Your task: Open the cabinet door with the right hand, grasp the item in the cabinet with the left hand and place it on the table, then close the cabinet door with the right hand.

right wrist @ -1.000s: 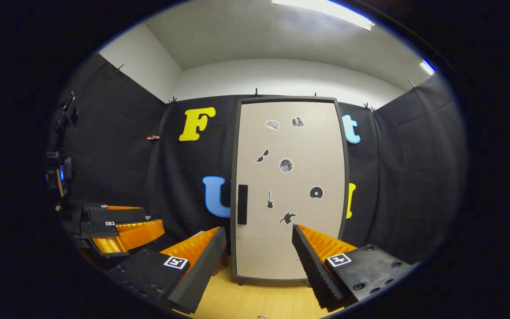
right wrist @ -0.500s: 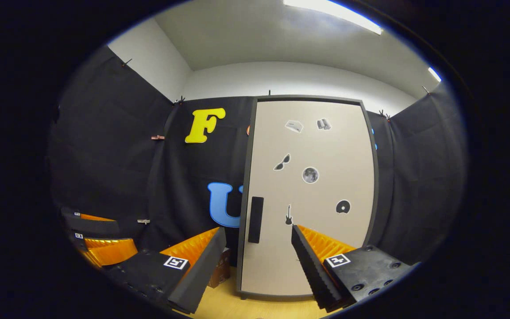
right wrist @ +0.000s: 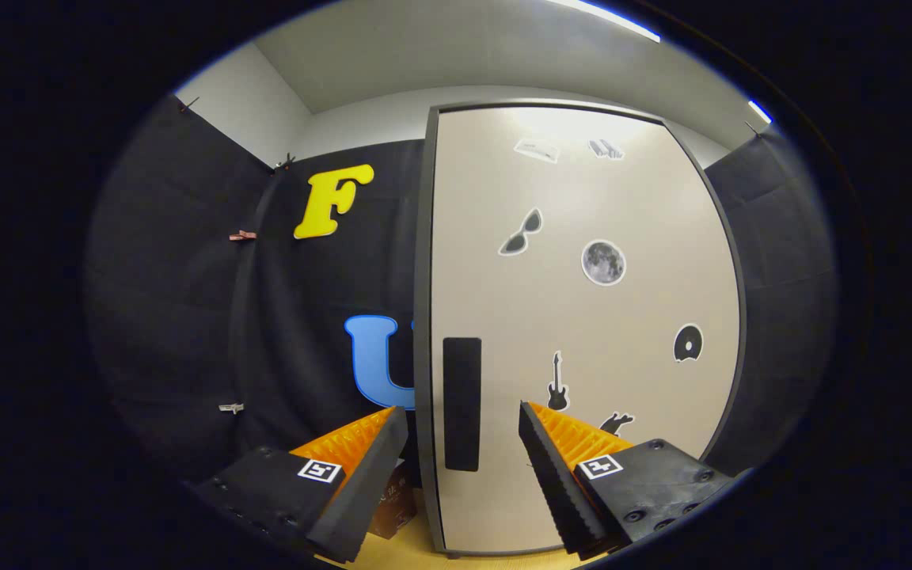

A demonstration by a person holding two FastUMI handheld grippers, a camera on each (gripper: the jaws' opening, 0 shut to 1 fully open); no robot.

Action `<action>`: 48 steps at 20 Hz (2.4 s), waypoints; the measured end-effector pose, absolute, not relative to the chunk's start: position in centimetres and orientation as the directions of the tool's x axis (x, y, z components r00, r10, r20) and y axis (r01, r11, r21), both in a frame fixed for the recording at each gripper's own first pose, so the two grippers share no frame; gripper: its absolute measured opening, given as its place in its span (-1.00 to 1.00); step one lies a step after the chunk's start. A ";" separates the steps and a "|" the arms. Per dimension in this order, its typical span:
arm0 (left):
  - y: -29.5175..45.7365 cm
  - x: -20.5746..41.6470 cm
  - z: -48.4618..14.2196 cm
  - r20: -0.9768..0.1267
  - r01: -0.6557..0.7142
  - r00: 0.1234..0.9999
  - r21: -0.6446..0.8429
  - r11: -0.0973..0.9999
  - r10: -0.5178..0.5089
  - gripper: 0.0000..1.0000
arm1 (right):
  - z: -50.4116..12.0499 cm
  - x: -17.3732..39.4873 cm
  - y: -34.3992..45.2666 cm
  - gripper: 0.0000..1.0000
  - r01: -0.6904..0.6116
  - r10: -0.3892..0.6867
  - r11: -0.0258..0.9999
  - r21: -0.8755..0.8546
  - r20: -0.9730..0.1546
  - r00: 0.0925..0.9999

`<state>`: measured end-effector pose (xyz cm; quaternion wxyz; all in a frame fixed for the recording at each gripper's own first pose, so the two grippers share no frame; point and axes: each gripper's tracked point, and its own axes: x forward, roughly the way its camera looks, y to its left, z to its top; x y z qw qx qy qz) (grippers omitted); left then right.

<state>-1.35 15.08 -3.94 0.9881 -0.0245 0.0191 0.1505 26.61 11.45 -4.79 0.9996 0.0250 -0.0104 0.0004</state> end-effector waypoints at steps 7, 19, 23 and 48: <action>18.9 -3.6 -4.7 -0.079 -0.428 0.902 -0.035 0.903 0.424 0.89 | -6.4 30.9 11.2 0.41 0.080 -0.081 0.995 0.065 0.011 0.997; 20.5 -8.8 -3.4 -0.062 -0.487 0.872 -0.021 0.873 0.486 0.89 | -7.7 32.0 11.4 -0.54 0.109 -0.108 0.994 0.028 -0.035 0.993; 20.5 -9.6 -3.4 -0.057 -0.452 0.891 -0.030 0.891 0.450 0.89 | -6.6 29.4 11.6 -0.84 0.074 -0.073 0.997 0.009 -0.050 0.996; 7.6 -6.7 -1.5 -0.009 -0.046 0.999 -0.053 0.998 0.046 0.89 | -3.6 11.0 4.1 -0.84 0.014 -0.015 1.000 -0.010 -0.106 0.994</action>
